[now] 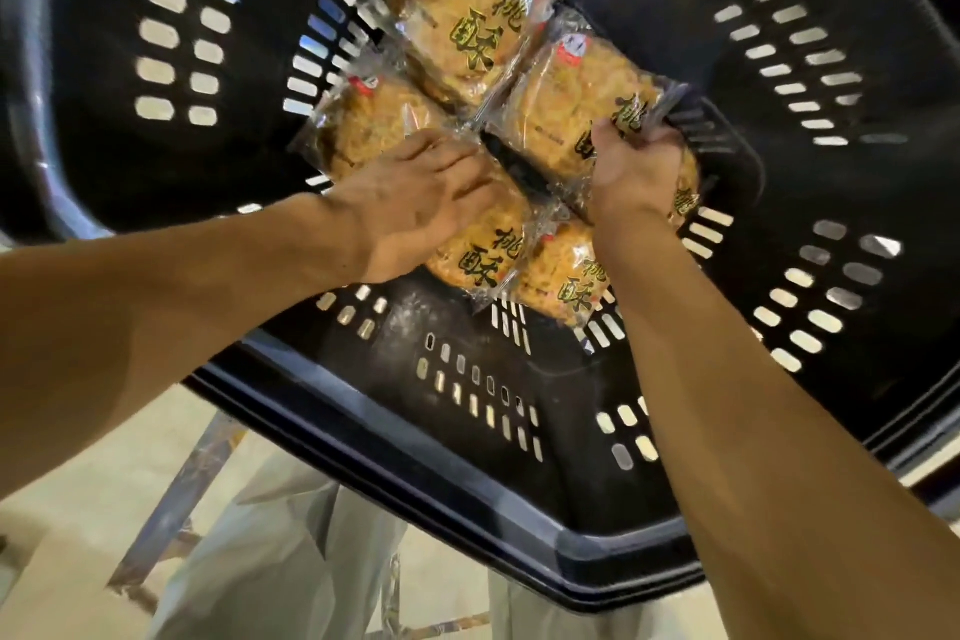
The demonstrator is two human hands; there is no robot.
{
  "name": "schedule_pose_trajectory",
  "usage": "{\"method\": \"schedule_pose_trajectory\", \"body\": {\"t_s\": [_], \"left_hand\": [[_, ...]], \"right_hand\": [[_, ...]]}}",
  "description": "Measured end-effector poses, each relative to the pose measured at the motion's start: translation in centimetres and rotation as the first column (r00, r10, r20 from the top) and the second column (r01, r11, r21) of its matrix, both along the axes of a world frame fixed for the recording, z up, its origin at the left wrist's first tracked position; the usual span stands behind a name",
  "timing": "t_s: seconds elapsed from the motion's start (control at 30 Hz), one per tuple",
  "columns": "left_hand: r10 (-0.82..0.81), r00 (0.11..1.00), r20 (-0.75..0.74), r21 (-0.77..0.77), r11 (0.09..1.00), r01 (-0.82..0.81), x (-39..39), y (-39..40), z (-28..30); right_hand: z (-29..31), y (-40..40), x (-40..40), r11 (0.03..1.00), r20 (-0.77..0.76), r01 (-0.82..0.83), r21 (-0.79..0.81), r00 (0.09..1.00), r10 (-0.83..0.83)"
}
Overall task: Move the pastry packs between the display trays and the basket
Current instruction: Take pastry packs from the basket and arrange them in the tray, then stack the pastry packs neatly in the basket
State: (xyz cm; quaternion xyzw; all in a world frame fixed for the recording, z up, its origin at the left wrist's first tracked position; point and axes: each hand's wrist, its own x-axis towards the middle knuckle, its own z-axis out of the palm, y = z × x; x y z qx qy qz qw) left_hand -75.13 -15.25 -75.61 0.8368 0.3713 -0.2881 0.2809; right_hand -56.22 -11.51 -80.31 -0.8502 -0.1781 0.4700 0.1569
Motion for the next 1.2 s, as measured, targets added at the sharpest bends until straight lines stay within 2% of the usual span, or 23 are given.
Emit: {"method": "schedule_pose_trajectory", "body": {"t_s": [0.07, 0.17, 0.23, 0.33, 0.4, 0.5, 0.6, 0.63, 0.73, 0.8, 0.87, 0.97, 1.03, 1.13, 1.2], "left_hand": [[-0.076, 0.996, -0.052, 0.077, 0.994, 0.080, -1.3, -0.6, -1.0], [-0.089, 0.993, -0.082, 0.112, 0.989, 0.098, -1.8, 0.4, -0.4], [-0.049, 0.995, -0.090, 0.117, 0.991, 0.060, -1.8, 1.1, 0.4], [0.009, 0.997, -0.073, 0.151, 0.989, 0.002, -1.7, 1.3, 2.9], [0.013, 0.997, -0.075, 0.168, 0.986, -0.001, -1.9, 0.8, 6.3], [-0.001, 0.999, -0.037, 0.241, 0.971, 0.010, -1.6, 0.1, 13.7], [-0.059, 0.998, 0.025, 0.252, 0.966, 0.051, 3.0, 2.8, 24.6], [-0.087, 0.994, 0.072, 0.287, 0.956, 0.063, 5.2, 3.8, 28.8], [-0.220, 0.946, 0.240, 0.487, 0.870, 0.078, 11.9, 5.8, 40.9], [-0.274, 0.919, 0.283, 0.581, 0.811, 0.063, 16.3, 5.7, 47.7], [-0.344, 0.854, 0.392, 0.640, 0.769, 0.016, 21.0, 4.3, 53.9], [-0.484, 0.727, 0.488, 0.735, 0.677, -0.043, 28.4, 0.7, 61.6], [-0.548, 0.649, 0.528, 0.777, 0.620, -0.108, 33.9, -2.1, 65.6], [-0.581, 0.583, 0.568, 0.782, 0.601, -0.164, 42.7, -7.0, 70.6], [-0.558, 0.576, 0.597, 0.762, 0.620, -0.189, 47.9, -9.6, 72.9]], "right_hand": [[-0.6, -0.4, 0.2, 0.994, 0.076, -0.106, -0.012, 0.991, 0.107], [-1.4, -0.6, 0.7, 0.971, 0.152, -0.230, -0.067, 0.959, 0.238], [-0.8, 0.0, 1.2, 0.939, 0.142, -0.320, -0.124, 0.931, 0.335], [2.1, 0.8, 2.7, 0.911, 0.101, -0.373, -0.176, 0.914, 0.394], [6.5, 0.6, 3.9, 0.884, 0.095, -0.438, -0.165, 0.885, 0.456], [17.2, -1.3, 5.7, 0.757, 0.099, -0.640, -0.135, 0.751, 0.653], [30.0, -3.3, 9.1, 0.615, 0.266, -0.780, -0.112, 0.573, 0.775], [34.3, -3.7, 10.4, 0.597, 0.336, -0.793, -0.121, 0.533, 0.776], [47.1, -5.3, 14.6, 0.642, 0.543, -0.760, -0.097, 0.500, 0.675], [54.7, -7.6, 18.1, 0.686, 0.653, -0.728, -0.005, 0.517, 0.553], [61.2, -11.3, 21.8, 0.715, 0.725, -0.694, 0.078, 0.532, 0.437], [68.4, -17.6, 28.0, 0.725, 0.840, -0.665, 0.178, 0.486, 0.240], [72.4, -21.5, 32.8, 0.721, 0.878, -0.662, 0.204, 0.450, 0.164], [77.3, -26.8, 40.8, 0.731, 0.915, -0.637, 0.246, 0.401, 0.042], [79.5, -30.0, 46.2, 0.750, 0.932, -0.616, 0.242, 0.361, -0.004]]}}
